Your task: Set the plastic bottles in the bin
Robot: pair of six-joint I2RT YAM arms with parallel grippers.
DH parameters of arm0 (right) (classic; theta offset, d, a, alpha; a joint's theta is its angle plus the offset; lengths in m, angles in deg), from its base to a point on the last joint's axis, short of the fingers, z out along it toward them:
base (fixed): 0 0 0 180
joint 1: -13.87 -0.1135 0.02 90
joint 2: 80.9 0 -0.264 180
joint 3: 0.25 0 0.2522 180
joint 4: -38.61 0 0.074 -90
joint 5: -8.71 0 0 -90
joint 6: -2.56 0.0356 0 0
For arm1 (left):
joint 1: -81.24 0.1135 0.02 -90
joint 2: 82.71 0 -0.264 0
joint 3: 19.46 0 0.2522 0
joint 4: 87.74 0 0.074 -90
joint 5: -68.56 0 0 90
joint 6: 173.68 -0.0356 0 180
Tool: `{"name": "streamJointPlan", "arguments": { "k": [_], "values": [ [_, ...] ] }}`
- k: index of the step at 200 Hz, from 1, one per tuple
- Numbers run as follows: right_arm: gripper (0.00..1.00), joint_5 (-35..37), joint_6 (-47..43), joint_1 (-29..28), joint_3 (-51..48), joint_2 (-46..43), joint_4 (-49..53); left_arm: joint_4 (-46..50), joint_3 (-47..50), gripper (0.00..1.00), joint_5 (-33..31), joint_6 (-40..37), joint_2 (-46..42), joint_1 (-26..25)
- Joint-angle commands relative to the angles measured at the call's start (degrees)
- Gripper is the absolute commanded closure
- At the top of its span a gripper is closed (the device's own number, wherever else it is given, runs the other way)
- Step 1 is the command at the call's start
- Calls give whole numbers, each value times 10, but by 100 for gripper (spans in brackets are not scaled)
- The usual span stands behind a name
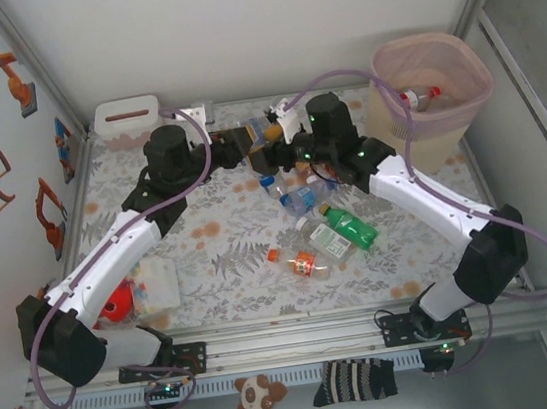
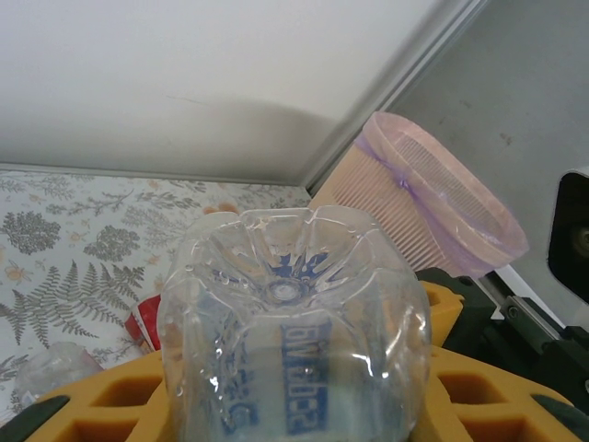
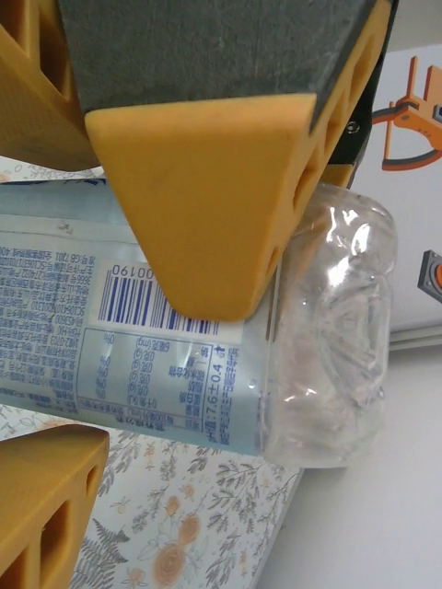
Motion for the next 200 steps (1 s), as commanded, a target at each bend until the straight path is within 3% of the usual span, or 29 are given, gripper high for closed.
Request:
{"name": "streamJointPlan", "arguments": {
  "k": [1,99,147,176,200],
  "values": [
    [29,-3,14,-3,19,8,-33,-15,-14,63,18,-3,-12,-1],
    [30,-14,12,-3,26,21,-30,-23,-17,64,36,6,-5,-2],
    [38,-10,13,-3,27,17,-27,-19,-15,63,28,6,-9,-2],
    [42,4,19,-3,28,10,-20,2,-10,53,-8,3,-21,0],
    [45,15,30,-3,31,4,-10,33,-7,35,-35,4,-40,2]
  ]
}}
